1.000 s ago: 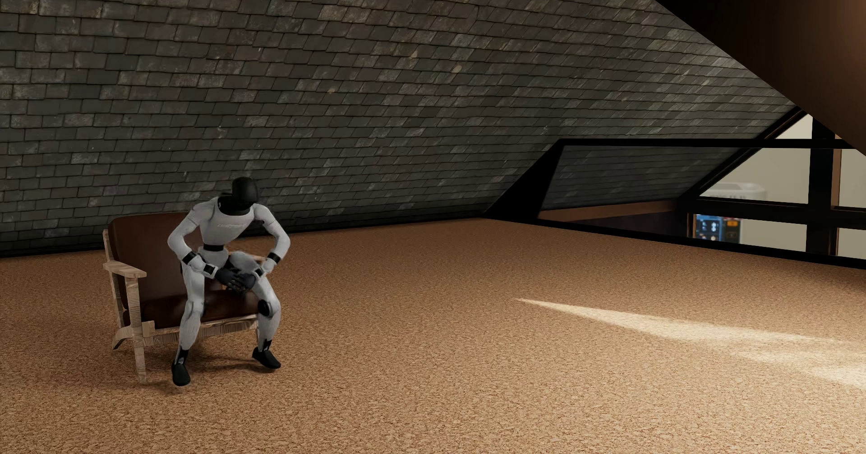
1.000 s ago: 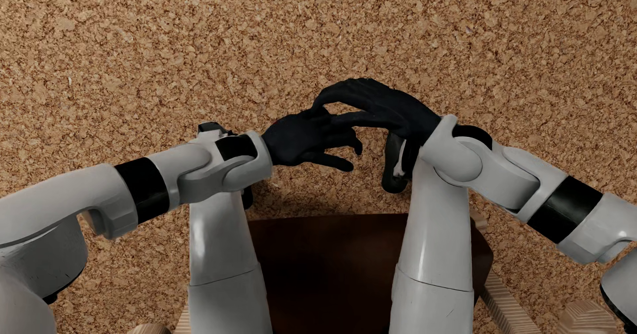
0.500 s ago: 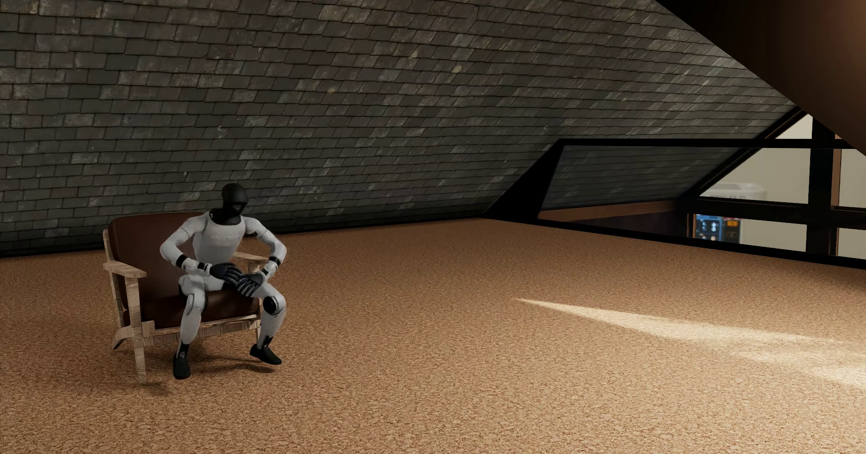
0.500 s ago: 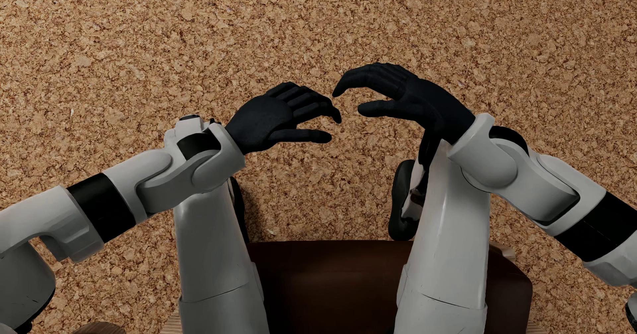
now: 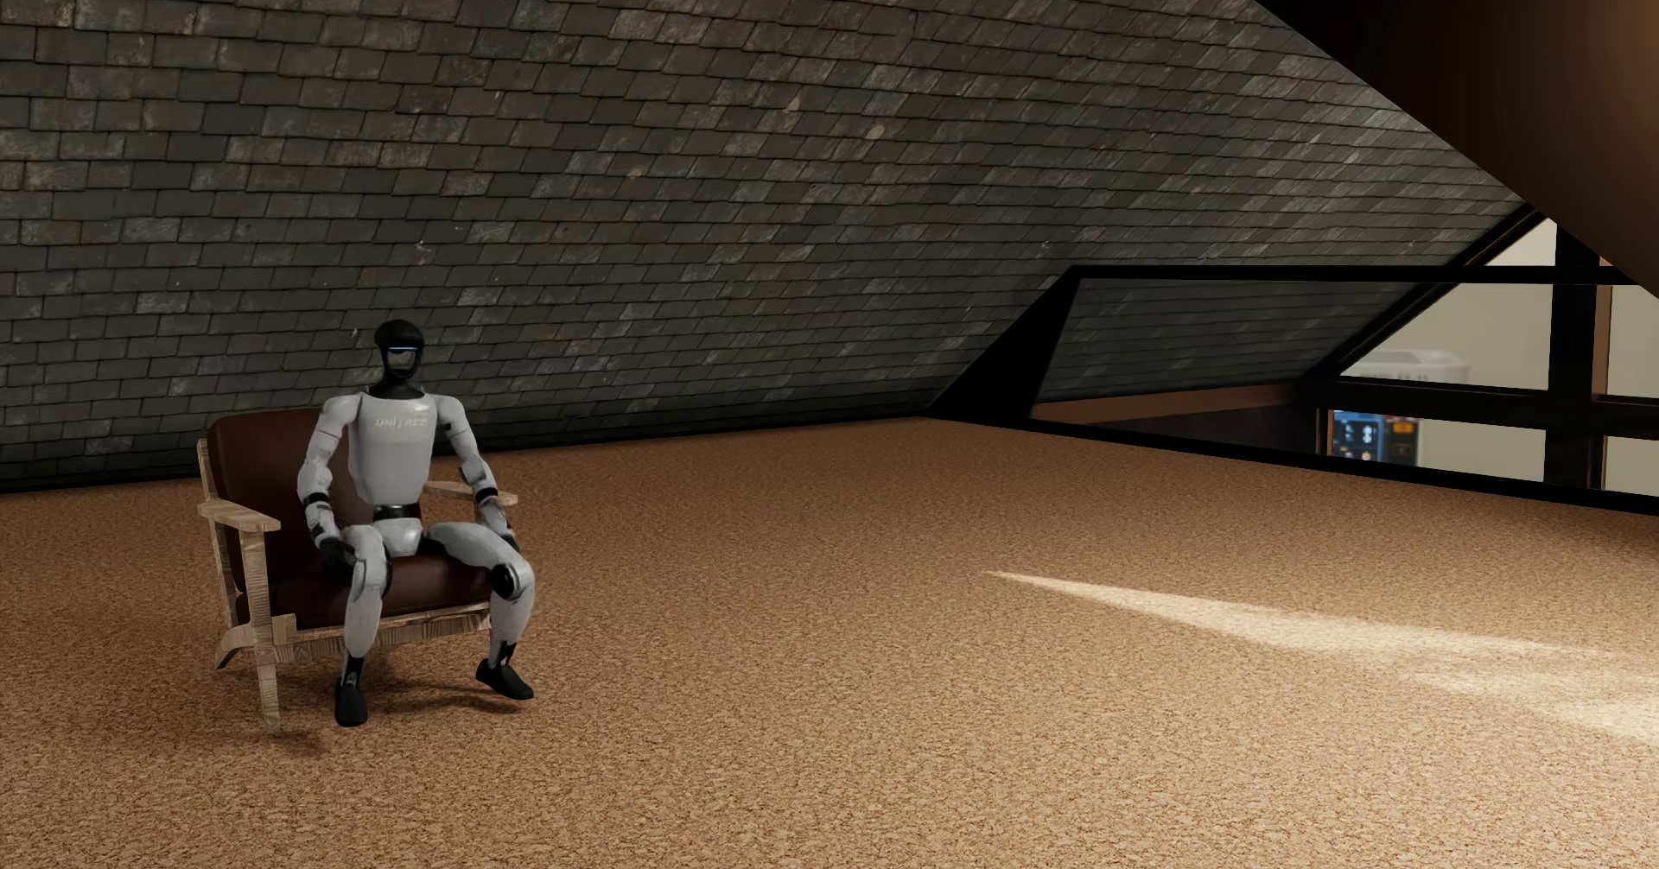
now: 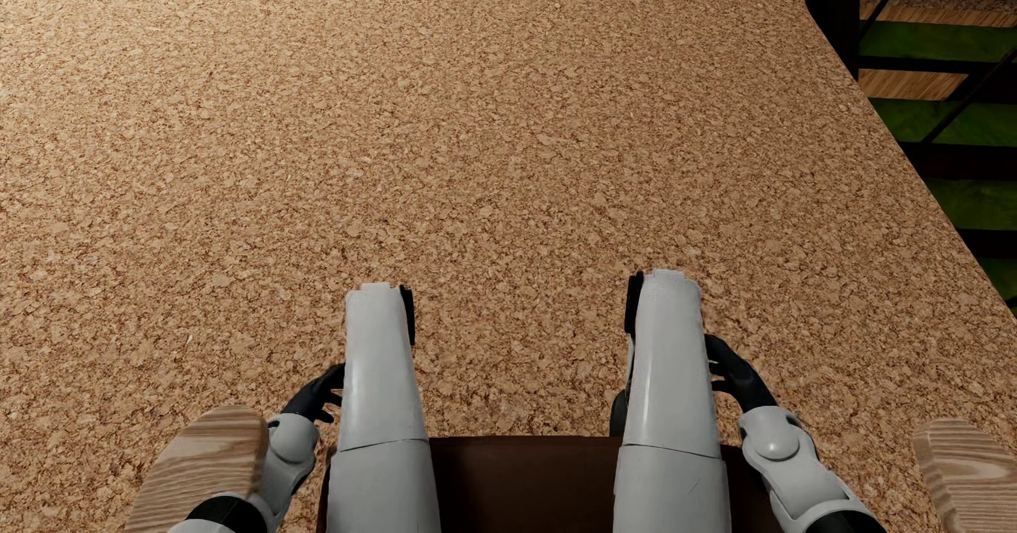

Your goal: Take a seat on the chair

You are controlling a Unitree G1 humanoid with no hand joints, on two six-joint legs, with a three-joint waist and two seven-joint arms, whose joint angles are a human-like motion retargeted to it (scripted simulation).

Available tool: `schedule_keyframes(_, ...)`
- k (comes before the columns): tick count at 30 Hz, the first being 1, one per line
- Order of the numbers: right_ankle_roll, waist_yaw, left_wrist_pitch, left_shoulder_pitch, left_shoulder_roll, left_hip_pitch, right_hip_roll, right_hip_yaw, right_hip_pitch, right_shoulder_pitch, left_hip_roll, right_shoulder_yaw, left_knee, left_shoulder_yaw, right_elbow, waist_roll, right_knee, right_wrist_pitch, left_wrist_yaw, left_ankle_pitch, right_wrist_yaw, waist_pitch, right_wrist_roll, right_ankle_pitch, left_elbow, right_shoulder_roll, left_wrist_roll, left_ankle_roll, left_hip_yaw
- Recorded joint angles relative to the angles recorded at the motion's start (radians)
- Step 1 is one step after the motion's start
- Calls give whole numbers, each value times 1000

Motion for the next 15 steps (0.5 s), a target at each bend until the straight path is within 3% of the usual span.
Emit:
schedule_keyframes(2, -16, -3, 14, 61, 13, 14, 10, -3, 3, 7, -11, 26, -1, 5, 169, -3, 4, 38, -160, 1, 180, -23, -113, -2, 118, 1, 95, 11, 3)
schedule_keyframes(4, -22, -6, -15, 141, 2, 20, 18, -2, 2, 37, -19, 49, -3, 40, 273, 1, 4, 8, -220, 2, 276, -38, -235, 2, 179, 10, 196, 15, 2)
schedule_keyframes(5, -23, -6, -24, 177, -8, 23, 17, -3, 5, 62, -24, 52, -4, 57, 302, 3, 2, -8, -230, 5, 298, -41, -284, 4, 196, 20, 215, 19, 2)
schedule_keyframes(6, -23, -6, -16, 212, -17, 26, 17, -3, 9, 94, -27, 43, -6, 75, 318, 3, 0, -5, -238, 7, 313, -41, -301, 6, 204, 33, 212, 21, 2)
schedule_keyframes(10, -21, -8, 6, 309, -52, 40, 18, -6, 27, 181, -23, 1, -11, 124, 332, 0, -7, 21, -233, 14, 314, -41, -271, 14, 189, 75, 159, 21, 4)
schedule_keyframes(15, -20, -8, -23, 331, -78, 58, 16, -6, 49, 213, -24, 5, -11, 90, 262, -2, -10, 8, -258, 14, 310, -50, -257, 15, 94, 97, 187, 25, 4)
